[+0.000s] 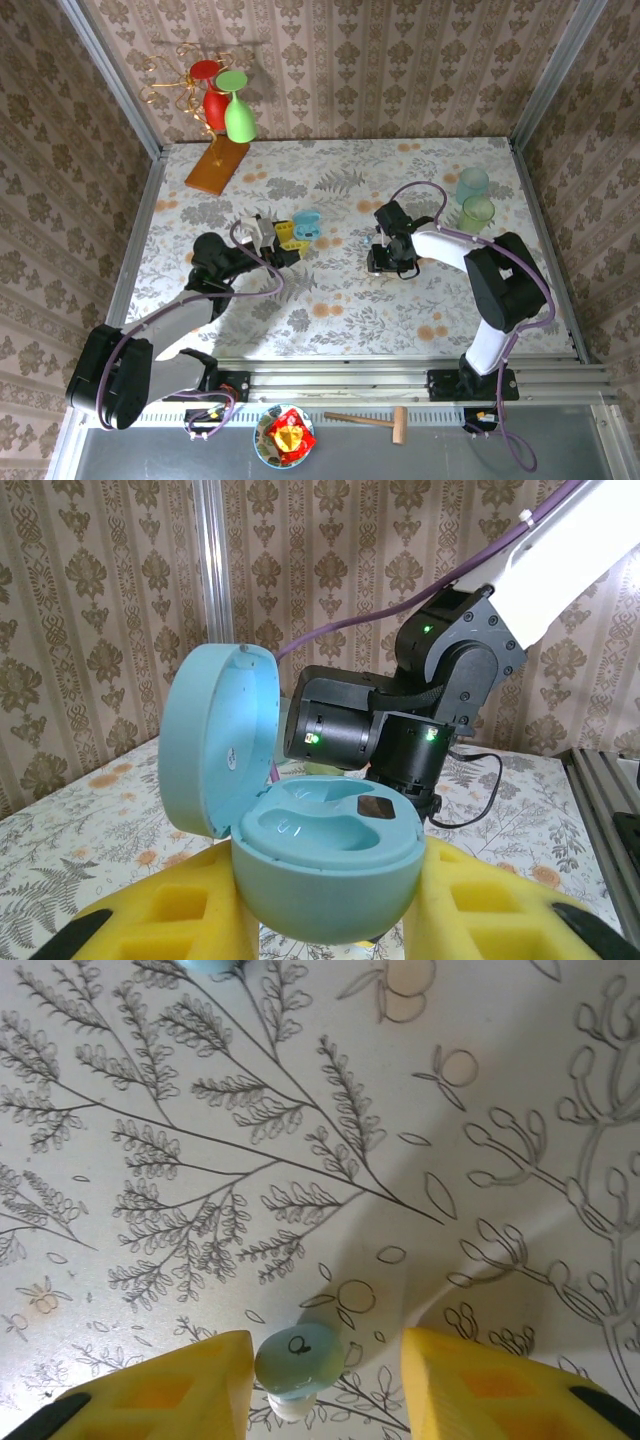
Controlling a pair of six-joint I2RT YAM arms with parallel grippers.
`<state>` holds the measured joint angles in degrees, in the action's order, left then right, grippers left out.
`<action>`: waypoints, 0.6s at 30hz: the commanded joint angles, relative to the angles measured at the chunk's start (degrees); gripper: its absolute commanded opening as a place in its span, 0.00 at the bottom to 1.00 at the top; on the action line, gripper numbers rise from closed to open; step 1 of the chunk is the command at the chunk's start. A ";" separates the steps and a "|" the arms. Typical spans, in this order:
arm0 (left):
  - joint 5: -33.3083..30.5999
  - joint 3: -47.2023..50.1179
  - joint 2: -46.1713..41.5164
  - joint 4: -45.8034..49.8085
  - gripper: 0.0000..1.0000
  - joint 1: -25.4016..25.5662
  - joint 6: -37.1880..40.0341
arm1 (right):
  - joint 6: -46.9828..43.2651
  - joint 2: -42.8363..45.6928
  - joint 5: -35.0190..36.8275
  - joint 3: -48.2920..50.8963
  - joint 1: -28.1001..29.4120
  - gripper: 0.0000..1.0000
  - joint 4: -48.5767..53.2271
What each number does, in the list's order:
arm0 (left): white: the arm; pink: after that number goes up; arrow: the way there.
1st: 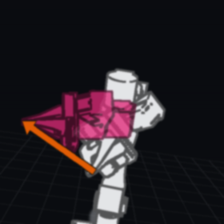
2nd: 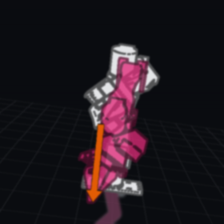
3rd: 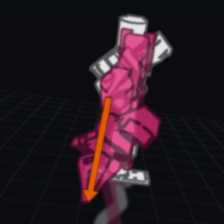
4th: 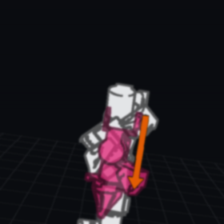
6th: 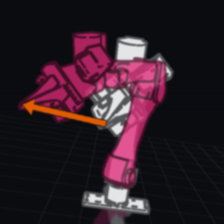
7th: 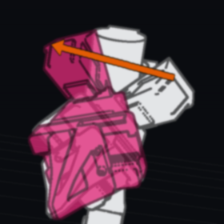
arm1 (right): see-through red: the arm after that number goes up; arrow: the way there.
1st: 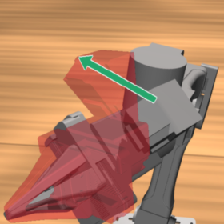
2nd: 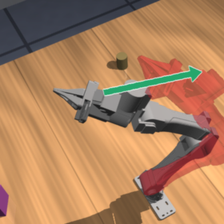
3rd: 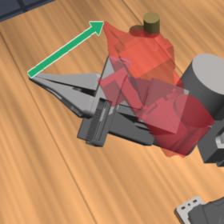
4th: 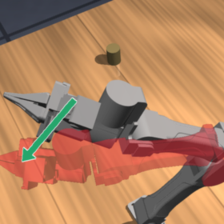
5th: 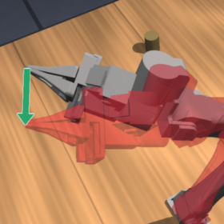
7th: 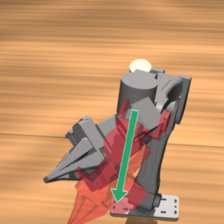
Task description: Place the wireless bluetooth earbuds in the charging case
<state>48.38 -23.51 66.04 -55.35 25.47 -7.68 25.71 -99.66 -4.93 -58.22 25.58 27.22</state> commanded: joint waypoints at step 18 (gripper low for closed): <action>1.20 -1.01 0.39 -2.29 0.34 -0.05 1.00 | 13.91 2.59 6.97 1.35 5.35 0.34 -1.81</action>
<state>48.42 -23.51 66.76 -55.79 25.45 -7.51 38.00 -95.74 0.51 -56.27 30.55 25.43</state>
